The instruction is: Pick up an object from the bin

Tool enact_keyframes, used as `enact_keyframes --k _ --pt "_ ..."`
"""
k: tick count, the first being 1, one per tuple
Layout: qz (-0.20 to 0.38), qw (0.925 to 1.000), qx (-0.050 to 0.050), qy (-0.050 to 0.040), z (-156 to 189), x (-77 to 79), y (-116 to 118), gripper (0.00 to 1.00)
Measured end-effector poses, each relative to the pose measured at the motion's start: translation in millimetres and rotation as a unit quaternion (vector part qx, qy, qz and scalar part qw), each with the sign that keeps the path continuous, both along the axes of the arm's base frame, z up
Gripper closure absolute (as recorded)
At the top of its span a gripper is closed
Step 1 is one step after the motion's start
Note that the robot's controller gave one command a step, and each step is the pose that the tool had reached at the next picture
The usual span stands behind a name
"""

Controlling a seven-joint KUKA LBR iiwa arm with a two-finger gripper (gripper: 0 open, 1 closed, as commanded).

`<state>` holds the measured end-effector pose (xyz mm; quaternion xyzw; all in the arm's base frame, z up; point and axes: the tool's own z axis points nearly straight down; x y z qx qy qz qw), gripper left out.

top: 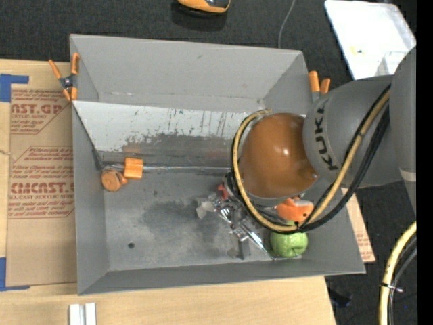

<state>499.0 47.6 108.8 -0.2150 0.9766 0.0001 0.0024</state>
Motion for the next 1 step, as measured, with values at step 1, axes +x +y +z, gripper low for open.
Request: enact_keyframes --k 1 --pt "0.092 0.9957 0.0 -0.0018 -1.9 10.3 -2.8 0.0"
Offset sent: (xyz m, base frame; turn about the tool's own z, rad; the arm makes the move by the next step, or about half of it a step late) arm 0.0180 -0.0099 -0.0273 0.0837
